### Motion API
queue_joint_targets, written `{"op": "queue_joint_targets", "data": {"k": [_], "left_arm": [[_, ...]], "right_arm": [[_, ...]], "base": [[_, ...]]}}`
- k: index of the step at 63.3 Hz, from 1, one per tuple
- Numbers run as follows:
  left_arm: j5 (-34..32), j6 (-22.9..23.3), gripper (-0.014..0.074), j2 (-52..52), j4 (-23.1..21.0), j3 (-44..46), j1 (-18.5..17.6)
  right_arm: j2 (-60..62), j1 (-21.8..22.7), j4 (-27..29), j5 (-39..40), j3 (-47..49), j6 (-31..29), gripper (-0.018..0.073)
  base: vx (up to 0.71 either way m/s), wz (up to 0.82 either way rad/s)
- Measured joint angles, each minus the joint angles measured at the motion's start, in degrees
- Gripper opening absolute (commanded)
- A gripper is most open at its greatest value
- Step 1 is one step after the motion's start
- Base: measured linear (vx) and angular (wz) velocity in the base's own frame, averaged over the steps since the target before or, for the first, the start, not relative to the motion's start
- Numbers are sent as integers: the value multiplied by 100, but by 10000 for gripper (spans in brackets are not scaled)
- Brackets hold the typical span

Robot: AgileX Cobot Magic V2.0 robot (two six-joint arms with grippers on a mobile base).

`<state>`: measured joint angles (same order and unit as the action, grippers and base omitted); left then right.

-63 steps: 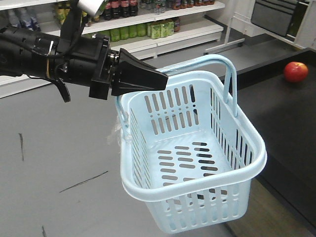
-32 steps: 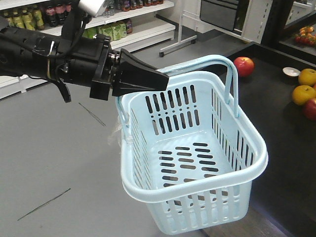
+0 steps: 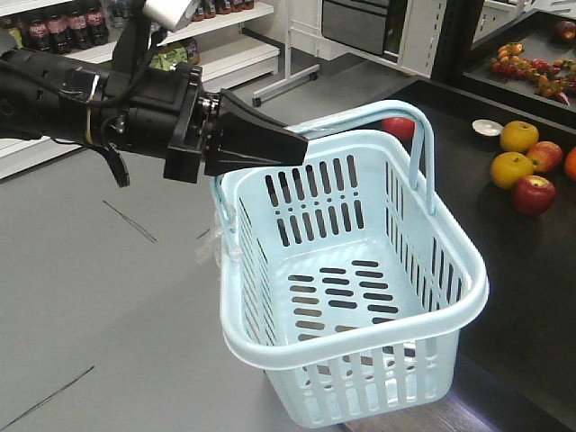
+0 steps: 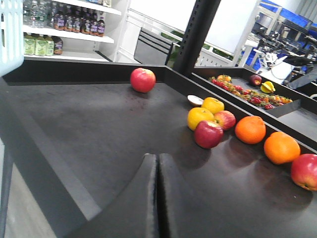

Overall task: Pick three apples into basket with both arms
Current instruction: 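Drive the base toward the table with apples and oranges, then drive the base alongside the fruit table holding the basket aloft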

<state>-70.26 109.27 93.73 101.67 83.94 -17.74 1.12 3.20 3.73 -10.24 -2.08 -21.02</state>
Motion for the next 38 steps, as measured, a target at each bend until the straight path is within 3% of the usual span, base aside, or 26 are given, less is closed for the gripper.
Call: {"op": "queue_joint_targets", "data": {"k": [38], "left_arm": [[0, 0, -8, 0, 0, 0, 0]], "right_arm": [[0, 0, 0, 0, 0, 0, -3]], "base": [[9, -14]]}}
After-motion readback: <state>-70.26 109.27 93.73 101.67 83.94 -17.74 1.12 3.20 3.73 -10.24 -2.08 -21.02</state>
